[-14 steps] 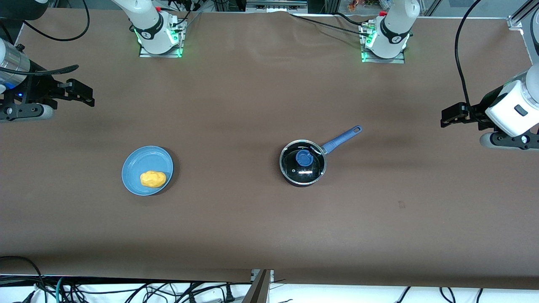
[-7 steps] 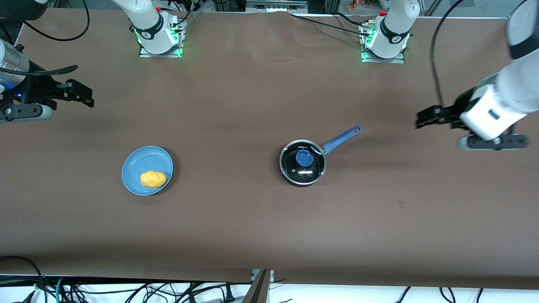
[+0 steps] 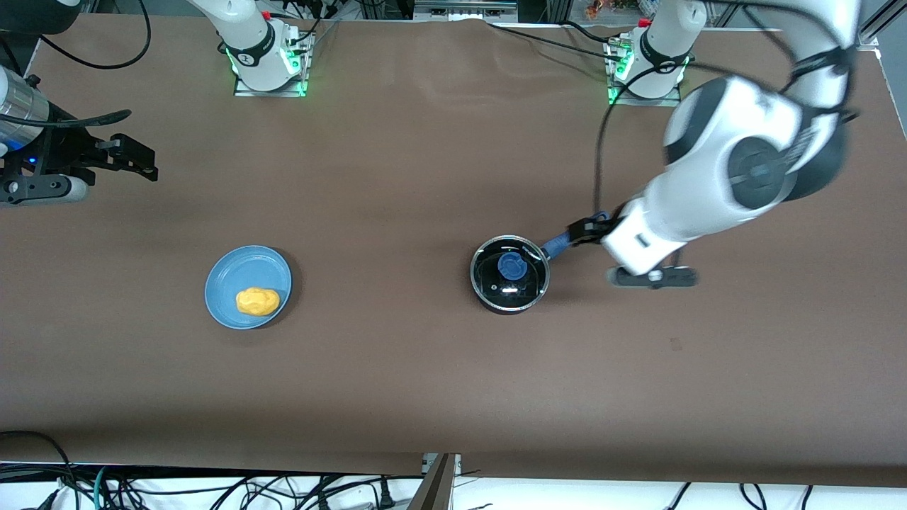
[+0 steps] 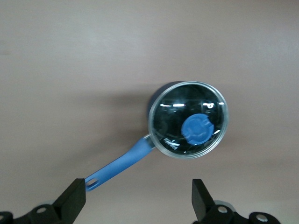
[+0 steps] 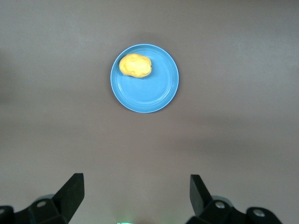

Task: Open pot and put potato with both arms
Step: 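Lower the left gripper and grasp the blue lid knob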

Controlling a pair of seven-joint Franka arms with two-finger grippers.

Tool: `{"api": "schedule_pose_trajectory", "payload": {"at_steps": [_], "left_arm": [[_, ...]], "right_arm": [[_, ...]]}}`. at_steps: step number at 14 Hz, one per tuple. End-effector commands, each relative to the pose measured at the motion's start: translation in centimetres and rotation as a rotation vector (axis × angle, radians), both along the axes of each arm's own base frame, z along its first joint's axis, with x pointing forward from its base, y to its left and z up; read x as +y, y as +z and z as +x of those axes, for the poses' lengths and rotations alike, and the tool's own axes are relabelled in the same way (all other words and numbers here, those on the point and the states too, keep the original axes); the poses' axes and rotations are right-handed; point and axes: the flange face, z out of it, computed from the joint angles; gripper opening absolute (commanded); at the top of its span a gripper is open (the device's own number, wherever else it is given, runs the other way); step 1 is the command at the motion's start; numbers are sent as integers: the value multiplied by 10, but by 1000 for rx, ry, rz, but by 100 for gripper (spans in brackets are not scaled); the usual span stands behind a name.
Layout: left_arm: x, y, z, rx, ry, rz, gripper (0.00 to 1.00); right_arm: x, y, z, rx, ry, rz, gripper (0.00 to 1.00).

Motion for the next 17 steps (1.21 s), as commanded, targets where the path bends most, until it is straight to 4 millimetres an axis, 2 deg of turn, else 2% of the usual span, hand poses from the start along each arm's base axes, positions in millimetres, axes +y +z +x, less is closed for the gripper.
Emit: {"api": "schedule_pose_trajectory", "payload": {"at_steps": [1,4,5,7,10,13,17], "left_arm": [[-31,-37,4,-6,-22,-12,100],[-66,-75,-2,6,6,-5,100],[-83,-85,-6,-2,3,-5,100],[-97,-103,-7,-50,-34,26,100],[-110,-117,-12,-81,-76,55,100],[-115,-142,-23,-120,-116,75,100],[-119,-152,-26,-153,-130,68,100]], "right_arm": [[-2,3,-4,-11,11,-3,100],[-5,2,-4,-8,7,0,100],[-5,2,-4,-8,7,0,100],[-5,3,-4,-9,7,0,100],[-4,2,-4,-8,7,0,100],[-5,2,-4,-8,7,-2,100],[-5,2,-4,-8,7,-2,100]]}}
